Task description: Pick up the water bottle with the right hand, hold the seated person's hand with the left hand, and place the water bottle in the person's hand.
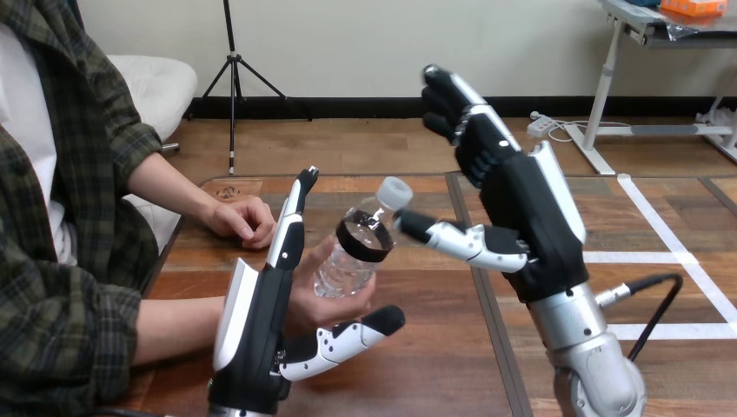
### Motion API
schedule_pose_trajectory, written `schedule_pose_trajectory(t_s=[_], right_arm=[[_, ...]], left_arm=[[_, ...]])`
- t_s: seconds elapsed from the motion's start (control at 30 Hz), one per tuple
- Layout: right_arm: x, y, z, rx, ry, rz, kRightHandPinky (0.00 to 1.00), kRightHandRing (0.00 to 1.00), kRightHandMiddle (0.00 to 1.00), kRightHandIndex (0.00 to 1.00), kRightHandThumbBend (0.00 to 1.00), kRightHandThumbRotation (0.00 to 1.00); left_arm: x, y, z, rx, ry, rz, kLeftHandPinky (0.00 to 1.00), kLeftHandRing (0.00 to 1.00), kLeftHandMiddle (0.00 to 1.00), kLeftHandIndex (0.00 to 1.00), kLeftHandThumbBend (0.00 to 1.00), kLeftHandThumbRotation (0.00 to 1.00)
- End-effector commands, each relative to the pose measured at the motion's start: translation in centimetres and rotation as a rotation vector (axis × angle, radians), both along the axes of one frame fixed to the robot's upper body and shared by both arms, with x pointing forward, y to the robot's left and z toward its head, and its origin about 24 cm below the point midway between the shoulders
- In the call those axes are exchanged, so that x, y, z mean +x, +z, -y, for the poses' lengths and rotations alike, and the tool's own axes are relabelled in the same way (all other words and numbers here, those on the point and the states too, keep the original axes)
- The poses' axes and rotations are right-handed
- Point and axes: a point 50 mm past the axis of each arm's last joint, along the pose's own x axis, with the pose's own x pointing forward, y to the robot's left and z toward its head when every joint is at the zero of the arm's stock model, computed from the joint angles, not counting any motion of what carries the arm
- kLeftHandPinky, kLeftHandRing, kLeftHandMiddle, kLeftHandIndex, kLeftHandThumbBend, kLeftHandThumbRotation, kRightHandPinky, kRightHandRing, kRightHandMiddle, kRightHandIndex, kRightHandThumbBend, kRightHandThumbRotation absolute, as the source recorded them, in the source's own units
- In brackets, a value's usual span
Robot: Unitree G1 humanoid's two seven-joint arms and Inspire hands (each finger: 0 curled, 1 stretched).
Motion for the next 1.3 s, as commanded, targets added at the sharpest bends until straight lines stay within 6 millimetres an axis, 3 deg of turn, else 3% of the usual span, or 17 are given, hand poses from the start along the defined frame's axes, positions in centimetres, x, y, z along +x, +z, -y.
schedule_pose_trajectory(t_s=[0.0,0.5,0.67,1.27], right_arm=[[-0.2,1.0,0.1,0.087,-0.044,0.063,0.9,0.93,0.93,0.9,0.73,0.38],[-1.0,0.1,0.2,0.134,-0.102,0.048,0.87,0.92,0.93,0.87,0.65,0.47],[-1.3,-0.2,0.2,0.142,-0.119,0.04,0.85,0.91,0.92,0.86,0.62,0.49],[-2.2,-1.6,0.3,0.161,-0.151,-0.014,0.79,0.88,0.89,0.83,0.56,0.51]], left_arm=[[1.2,1.0,0.3,-0.061,-0.003,0.071,0.98,0.98,0.98,1.0,0.85,0.75],[0.7,0.6,1.5,-0.14,0.0,0.085,0.95,0.94,0.95,1.0,0.8,0.85],[0.3,0.4,1.8,-0.17,-0.001,0.077,0.96,0.94,0.95,1.0,0.72,0.88],[-0.7,0.1,2.7,-0.217,0.009,0.071,0.98,0.93,0.94,1.0,0.61,0.99]])
